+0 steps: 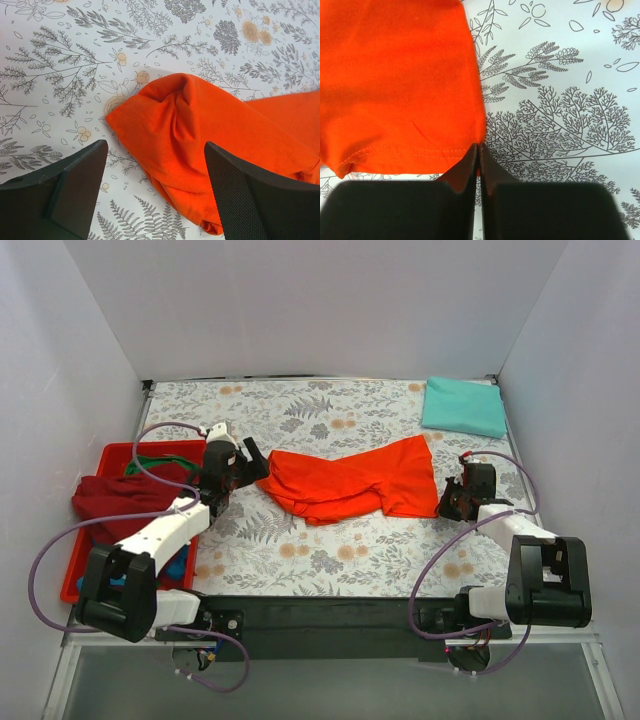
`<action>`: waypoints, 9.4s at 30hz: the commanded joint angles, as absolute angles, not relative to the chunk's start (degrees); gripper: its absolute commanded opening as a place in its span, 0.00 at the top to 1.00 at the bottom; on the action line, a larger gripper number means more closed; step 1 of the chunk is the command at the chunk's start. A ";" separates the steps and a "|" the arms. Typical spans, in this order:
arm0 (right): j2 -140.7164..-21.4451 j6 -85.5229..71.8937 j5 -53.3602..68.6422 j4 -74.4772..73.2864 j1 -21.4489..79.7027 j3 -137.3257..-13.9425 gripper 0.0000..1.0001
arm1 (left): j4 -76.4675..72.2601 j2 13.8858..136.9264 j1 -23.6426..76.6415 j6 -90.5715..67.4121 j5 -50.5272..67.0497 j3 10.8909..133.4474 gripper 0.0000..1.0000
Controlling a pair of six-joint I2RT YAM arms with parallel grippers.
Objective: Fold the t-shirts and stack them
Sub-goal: Flatten the tshirt out
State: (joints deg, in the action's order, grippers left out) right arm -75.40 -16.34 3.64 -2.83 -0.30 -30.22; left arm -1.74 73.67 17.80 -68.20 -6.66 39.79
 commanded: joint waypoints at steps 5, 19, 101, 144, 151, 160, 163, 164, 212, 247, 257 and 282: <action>-76.29 -14.68 0.45 -5.01 -0.09 -32.08 0.99 | -6.06 78.74 18.11 -67.41 -11.77 37.44 0.27; -78.92 -13.45 -3.43 -6.50 -0.70 -34.89 0.99 | -3.95 87.71 18.02 -68.02 -17.22 40.43 0.45; -58.99 -11.95 16.79 -12.22 -1.05 -90.08 0.99 | 6.68 57.49 6.94 -59.24 2.37 80.85 1.00; -90.90 -14.07 17.49 -8.79 -1.14 -114.01 0.99 | 4.75 79.29 5.98 -62.05 12.38 82.89 1.00; -73.41 -11.96 15.56 -6.07 -1.14 -105.75 0.99 | 2.38 61.19 5.89 -63.02 14.15 80.25 1.00; -57.67 -10.11 14.42 -3.17 -1.14 -105.46 0.99 | 1.84 46.76 5.89 -61.79 14.50 82.61 1.00; -57.30 -9.41 13.45 -2.81 -1.14 -108.19 0.99 | 1.32 45.44 5.98 -61.61 14.33 83.67 1.00; -57.91 -9.40 13.45 -2.55 -1.14 -108.89 0.99 | 0.80 45.35 5.89 -61.79 14.50 83.67 1.00; -103.27 -18.63 25.31 10.46 6.86 -69.27 0.02 | -5.45 106.61 5.10 -64.07 16.26 67.41 0.34; -106.96 -17.31 18.10 9.49 0.53 -54.32 0.02 | 0.35 111.80 8.17 -63.54 17.31 64.60 0.36; -107.14 -17.49 18.81 9.23 -4.57 -55.19 0.02 | 0.26 116.36 13.18 -63.81 17.05 69.16 0.36; -99.77 -16.79 30.23 11.69 -4.57 -54.59 0.01 | 3.16 84.11 13.97 -65.92 -12.03 47.82 0.49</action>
